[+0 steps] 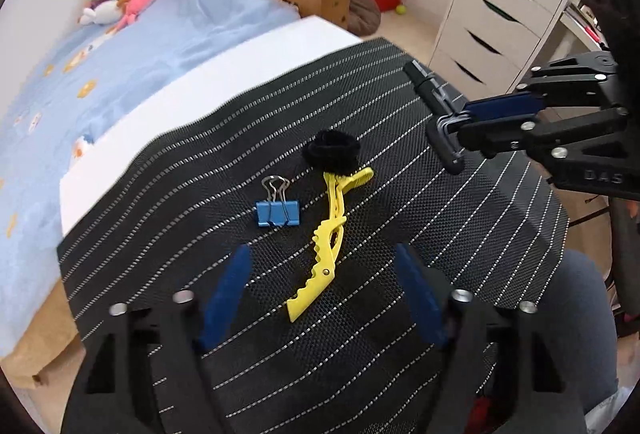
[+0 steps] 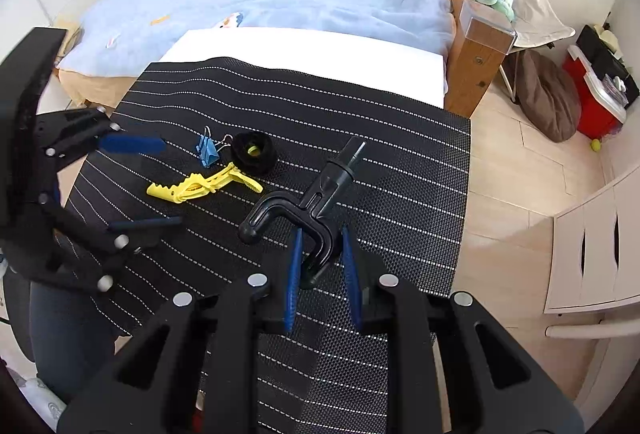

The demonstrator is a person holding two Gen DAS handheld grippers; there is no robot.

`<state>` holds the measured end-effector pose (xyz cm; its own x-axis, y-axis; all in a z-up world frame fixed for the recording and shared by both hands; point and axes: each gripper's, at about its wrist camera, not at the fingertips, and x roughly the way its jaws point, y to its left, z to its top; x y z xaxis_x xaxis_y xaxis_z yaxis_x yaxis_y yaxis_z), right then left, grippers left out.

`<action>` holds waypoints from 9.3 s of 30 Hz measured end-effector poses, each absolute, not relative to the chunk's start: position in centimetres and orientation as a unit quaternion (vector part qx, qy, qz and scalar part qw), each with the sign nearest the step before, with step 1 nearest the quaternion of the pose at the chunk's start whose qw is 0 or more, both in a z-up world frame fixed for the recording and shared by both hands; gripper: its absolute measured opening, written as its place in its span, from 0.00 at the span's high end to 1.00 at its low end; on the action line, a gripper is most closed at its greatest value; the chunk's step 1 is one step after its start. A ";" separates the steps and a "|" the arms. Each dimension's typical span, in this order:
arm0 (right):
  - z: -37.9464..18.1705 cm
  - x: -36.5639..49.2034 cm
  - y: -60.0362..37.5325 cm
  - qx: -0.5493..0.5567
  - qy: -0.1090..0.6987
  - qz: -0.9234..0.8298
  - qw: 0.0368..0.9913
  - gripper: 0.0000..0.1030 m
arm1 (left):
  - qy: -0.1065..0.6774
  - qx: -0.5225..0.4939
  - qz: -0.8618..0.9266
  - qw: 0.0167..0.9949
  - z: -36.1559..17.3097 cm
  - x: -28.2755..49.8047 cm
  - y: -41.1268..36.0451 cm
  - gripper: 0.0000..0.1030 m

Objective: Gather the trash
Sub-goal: 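Grasp the yellow clip with the left tool while the right holds the black holder, then release the black holder over the bin with the right tool while left holds yellow clip, then lower the yellow clip over the bin and open the left tool, then reach the right tool to the small black round item and grasp it, then grasp the blue binder clip with the left tool while the right holds the black item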

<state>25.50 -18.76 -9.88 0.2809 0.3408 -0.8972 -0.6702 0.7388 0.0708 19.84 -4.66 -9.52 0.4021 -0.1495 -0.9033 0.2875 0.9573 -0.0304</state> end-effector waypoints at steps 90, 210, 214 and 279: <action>-5.0 3.2 -21.0 -0.147 0.441 0.438 0.770 0.81 | 0.414 -0.008 -0.095 0.905 -0.2 -2.5 -3.6 0.88; -4.3 20.8 -18.1 -0.140 0.458 0.353 0.804 0.03 | 0.407 -0.035 -0.072 0.910 -1.6 4.9 -0.5 0.07; -5.7 23.0 -16.5 -0.156 0.474 0.348 0.794 0.03 | 0.412 -0.039 -0.072 0.907 -2.0 5.0 -0.1 0.07; -8.5 26.0 -16.3 -0.174 0.518 0.336 0.767 0.69 | 0.467 0.037 -0.135 0.873 -5.0 18.4 -2.0 0.07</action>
<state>26.01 -16.30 -8.51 0.2375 0.3342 -0.9121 -0.6959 0.7137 0.0803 18.37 -1.96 -5.03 0.5267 -0.2006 -0.8261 0.2705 0.9608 -0.0608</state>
